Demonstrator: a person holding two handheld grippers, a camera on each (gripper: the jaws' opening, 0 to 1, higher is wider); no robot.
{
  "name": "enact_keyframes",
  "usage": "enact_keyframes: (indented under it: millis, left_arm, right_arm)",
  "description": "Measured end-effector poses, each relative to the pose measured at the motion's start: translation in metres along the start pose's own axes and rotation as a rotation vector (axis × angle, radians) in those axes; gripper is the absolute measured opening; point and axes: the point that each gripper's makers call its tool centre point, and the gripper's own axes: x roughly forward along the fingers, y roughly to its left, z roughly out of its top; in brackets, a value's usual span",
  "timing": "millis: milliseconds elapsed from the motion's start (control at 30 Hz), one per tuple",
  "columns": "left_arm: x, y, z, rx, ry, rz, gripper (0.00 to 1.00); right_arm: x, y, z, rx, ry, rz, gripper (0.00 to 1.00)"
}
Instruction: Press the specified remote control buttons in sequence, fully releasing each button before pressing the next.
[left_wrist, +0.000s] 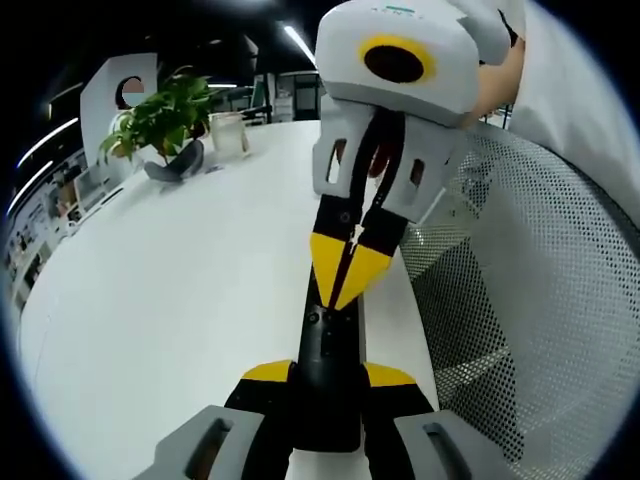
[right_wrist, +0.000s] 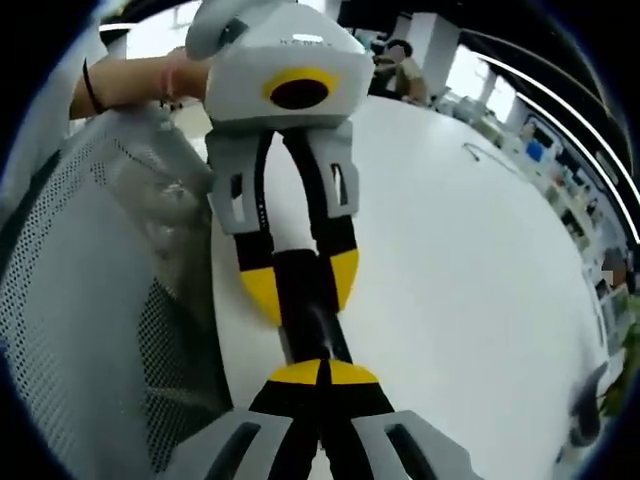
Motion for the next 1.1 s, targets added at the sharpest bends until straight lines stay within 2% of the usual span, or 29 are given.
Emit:
enact_keyframes:
  millis: [500, 700, 833, 967, 1100]
  left_arm:
    - [0.0, 0.0, 0.0, -0.001, 0.0, -0.001, 0.24]
    - [0.001, 0.0, 0.0, 0.001, 0.001, -0.003, 0.24]
    - [0.001, -0.001, 0.0, 0.001, 0.002, -0.003, 0.24]
    - [0.001, -0.001, 0.0, 0.003, 0.004, -0.004, 0.24]
    - [0.0, -0.001, 0.001, 0.004, 0.006, -0.004, 0.24]
  right_arm:
    - [0.003, 0.009, 0.002, -0.046, 0.013, 0.042, 0.0]
    - [0.004, 0.012, 0.003, -0.1, 0.037, 0.051, 0.0]
    - [0.006, 0.014, 0.003, -0.096, 0.042, 0.068, 0.0]
    - [0.006, 0.014, 0.003, -0.117, 0.049, 0.055, 0.0]
    - [0.006, 0.013, 0.003, -0.093, 0.042, 0.06, 0.0]
